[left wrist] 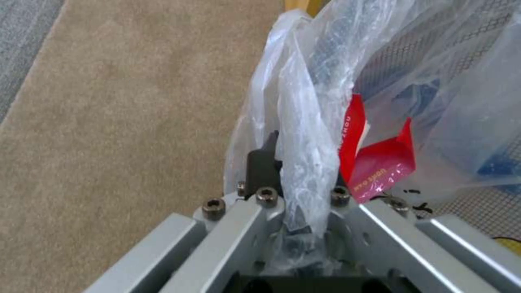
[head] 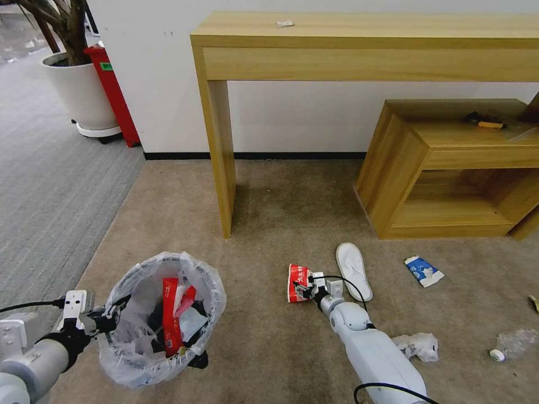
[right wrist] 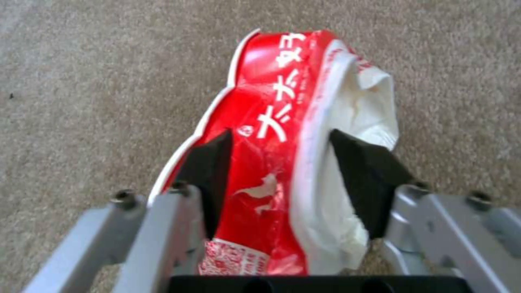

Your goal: Pick up the trash bin and place the garbage on the floor into it.

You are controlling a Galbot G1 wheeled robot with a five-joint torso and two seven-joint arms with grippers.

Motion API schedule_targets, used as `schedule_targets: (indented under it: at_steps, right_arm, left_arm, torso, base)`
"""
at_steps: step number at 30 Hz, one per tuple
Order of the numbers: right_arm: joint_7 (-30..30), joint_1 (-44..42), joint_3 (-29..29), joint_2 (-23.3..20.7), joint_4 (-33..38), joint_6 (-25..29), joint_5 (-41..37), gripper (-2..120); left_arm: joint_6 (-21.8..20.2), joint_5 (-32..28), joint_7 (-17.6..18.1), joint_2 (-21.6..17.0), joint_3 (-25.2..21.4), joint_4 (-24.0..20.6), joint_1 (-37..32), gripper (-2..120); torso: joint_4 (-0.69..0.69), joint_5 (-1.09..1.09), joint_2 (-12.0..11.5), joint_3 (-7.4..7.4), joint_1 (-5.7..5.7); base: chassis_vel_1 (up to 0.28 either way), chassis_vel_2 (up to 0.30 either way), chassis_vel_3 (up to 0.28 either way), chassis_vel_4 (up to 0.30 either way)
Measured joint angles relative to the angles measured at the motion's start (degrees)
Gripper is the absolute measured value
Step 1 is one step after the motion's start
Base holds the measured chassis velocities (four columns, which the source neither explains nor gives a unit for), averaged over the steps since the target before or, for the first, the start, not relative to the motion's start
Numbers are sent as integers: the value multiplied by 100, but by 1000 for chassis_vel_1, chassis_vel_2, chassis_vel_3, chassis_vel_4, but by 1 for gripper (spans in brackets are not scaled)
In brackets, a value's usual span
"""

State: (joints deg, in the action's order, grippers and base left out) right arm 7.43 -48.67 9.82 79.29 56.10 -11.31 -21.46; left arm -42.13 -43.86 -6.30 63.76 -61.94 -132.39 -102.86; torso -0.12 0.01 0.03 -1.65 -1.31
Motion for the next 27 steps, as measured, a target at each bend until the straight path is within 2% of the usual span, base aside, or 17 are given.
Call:
schedule_targets:
  at_steps: [1,5,8,9,12,20,27]
  right_arm:
    - [17,20,7,9,-35,8,-3,40]
    - [43,59,9,31,-92,30,-2,32]
    - [52,138,11,83,-198,89,17,16]
    - [52,138,11,83,-198,89,17,16]
    - [49,176,33,110,-264,182,134,1]
    - [36,145,186,122,-311,501,704,0]
    - [54,-91,236,-102,353,577,727,0]
  left_arm:
    - [0,-7,0,-13,-16,-5,-13,0]
    - [0,-13,0,-22,-35,-7,-32,0]
    - [0,-15,-3,-25,-38,-8,-44,0]
    - [0,-15,-3,-25,-38,-8,-44,0]
    - [0,-21,-9,-40,-39,0,-35,0]
    - [0,-30,-66,-43,-40,36,-15,0]
    - [0,-43,-81,-49,-26,36,-6,0]
  torso:
    - [0,0,0,0,0]
    - [0,0,0,0,0]
    - [1,0,0,0,0]
    - [1,0,0,0,0]
    - [0,0,0,0,0]
    - [1,0,0,0,0]
    - [0,1,0,0,0]
  base:
    - [0,0,0,0]
    - [0,0,0,0]
    - [0,0,0,0]
    - [0,0,0,0]
    - [0,0,0,0]
    - [0,0,0,0]
    - [0,0,0,0]
